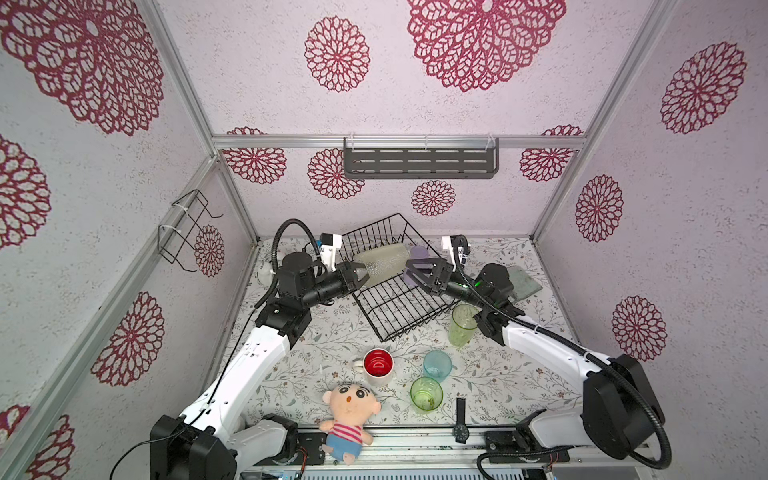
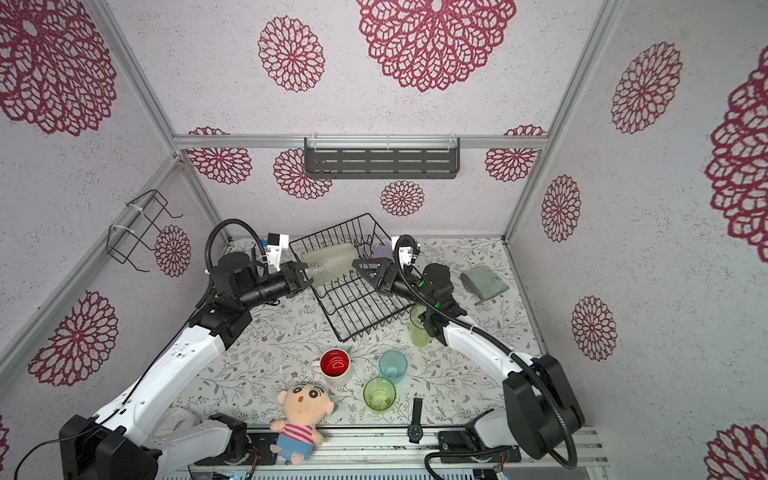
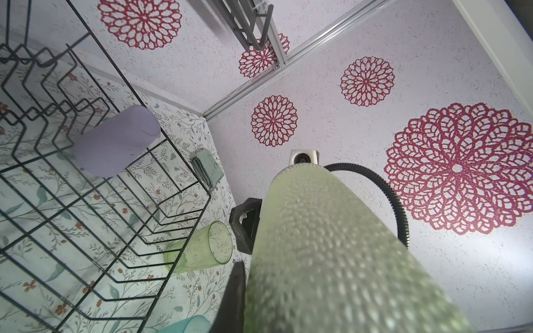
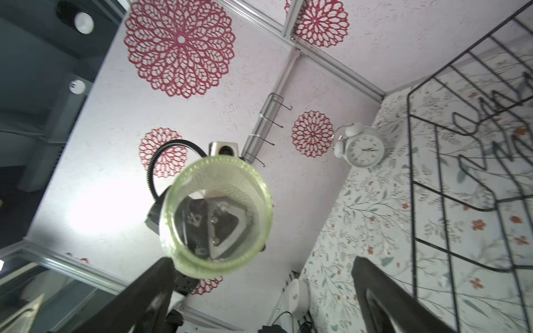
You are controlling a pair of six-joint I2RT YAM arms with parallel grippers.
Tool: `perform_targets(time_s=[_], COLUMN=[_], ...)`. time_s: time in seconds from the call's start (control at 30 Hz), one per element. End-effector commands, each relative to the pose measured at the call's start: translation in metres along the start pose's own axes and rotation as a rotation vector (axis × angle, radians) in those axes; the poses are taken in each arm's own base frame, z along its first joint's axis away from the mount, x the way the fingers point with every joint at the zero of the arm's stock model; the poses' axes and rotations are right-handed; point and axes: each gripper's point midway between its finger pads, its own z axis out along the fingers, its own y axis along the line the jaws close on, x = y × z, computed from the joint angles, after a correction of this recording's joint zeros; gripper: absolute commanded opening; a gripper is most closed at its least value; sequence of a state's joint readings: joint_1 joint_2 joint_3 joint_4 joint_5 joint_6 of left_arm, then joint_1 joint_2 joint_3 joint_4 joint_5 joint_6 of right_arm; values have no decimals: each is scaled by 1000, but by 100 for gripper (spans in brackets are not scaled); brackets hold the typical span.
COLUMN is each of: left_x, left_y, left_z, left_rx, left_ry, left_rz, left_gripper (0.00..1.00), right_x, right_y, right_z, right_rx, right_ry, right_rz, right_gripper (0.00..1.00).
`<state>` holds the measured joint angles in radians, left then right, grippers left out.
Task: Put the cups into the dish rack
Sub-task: 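Close the right gripper on the pale green cup's rim held by the left gripper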
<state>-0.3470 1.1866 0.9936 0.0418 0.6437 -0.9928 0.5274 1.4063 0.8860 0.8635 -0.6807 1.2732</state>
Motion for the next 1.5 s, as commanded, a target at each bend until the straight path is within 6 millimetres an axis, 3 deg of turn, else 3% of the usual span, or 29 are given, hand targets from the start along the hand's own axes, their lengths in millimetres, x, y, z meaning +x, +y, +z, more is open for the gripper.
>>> perform_targets(time_s=[0.0,0.2,0.63,1.0,1.1,1.27,1.47], left_x=[-1,8,12,14,14,15,15], left_y=[-14,-17,3,11,12,9,13], left_z=[6,16,24,26,26,26,29], left_rx=[52,66,4,-21,-21,1,-11], left_ry=[7,38,50,51,43,46,56], left_rz=[30,37,16,2,-6,-12,-18], left_gripper=[0,0,0,0,0,0,0], right_x=[-9,-15,2,6,6,3,3], right_y=[54,54,38,40,36,32,28], right_z=[1,10,26,22,23,23,25], right_rx=[-230,-325,-241,-223,-212,-194,-173], right_ry=[-4,-2,19,1,-3,-22,-23], right_rz=[20,114,73,57,59,76,75], right_gripper=[99,98,72,61,62,84,89])
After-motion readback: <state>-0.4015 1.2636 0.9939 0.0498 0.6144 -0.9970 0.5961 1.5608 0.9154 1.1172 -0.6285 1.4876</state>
